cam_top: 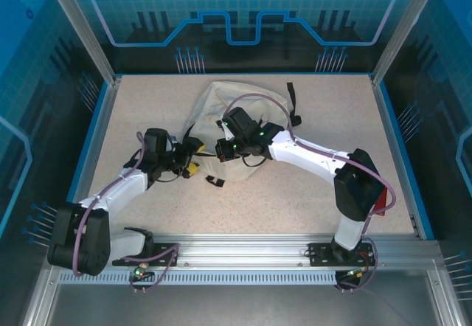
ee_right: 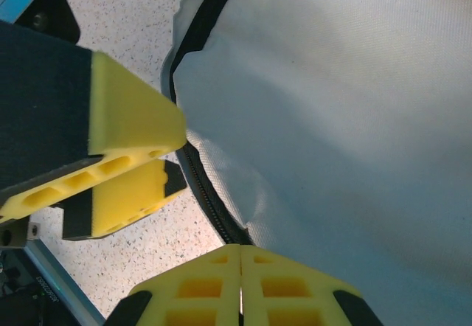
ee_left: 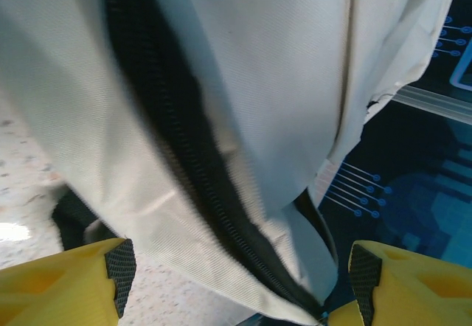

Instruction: Pack books, pencil case, and school supplies into a backpack

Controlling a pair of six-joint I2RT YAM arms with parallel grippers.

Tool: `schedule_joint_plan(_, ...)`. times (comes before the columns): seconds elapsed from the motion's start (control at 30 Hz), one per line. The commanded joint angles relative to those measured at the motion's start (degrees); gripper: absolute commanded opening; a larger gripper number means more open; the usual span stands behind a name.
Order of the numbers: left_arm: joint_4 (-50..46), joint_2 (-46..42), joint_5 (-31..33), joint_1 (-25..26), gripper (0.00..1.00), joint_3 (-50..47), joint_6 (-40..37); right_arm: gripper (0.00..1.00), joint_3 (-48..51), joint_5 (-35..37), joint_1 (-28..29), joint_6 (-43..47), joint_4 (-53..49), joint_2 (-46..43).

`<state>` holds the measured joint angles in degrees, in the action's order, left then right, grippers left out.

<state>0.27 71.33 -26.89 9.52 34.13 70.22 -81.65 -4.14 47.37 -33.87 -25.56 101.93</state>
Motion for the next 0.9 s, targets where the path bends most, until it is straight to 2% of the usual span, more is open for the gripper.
schedule_joint_plan(0.0,7.71,2.98,-0.06,1.57,0.76,-0.23,5.37,0.0,0.64,-1.31,1.27,-1.11,1.68,-1.97)
schedule_joint_plan(0.2,9.26,7.3,3.0,4.22,0.65,0.65,7.02,0.0,1.92,0.45,1.69,-1.38,0.75,-3.59)
schedule_joint_plan(0.3,8.52,8.59,4.25,4.46,0.5,0.76,6.54,0.0,2.5,2.56,2.08,-1.38,-0.3,-4.41)
schedule_joint_plan(0.43,6.57,9.09,6.17,4.46,0.27,0.35,4.69,0.0,2.81,10.36,2.63,-0.89,-5.29,-5.66)
schedule_joint_plan(0.6,2.84,8.31,8.3,4.28,0.07,-0.44,1.76,0.0,1.65,24.62,1.42,-2.15,-14.85,-6.15)
schedule_joint_plan(0.7,0.94,7.53,9.04,3.88,0.0,-0.77,0.2,0.0,1.66,27.78,-1.73,-3.26,-17.94,-6.08)
schedule_joint_plan(0.87,-2.65,5.06,10.31,2.51,0.0,-1.08,-2.5,0.0,2.65,28.24,-7.8,-2.51,-17.55,-5.48)
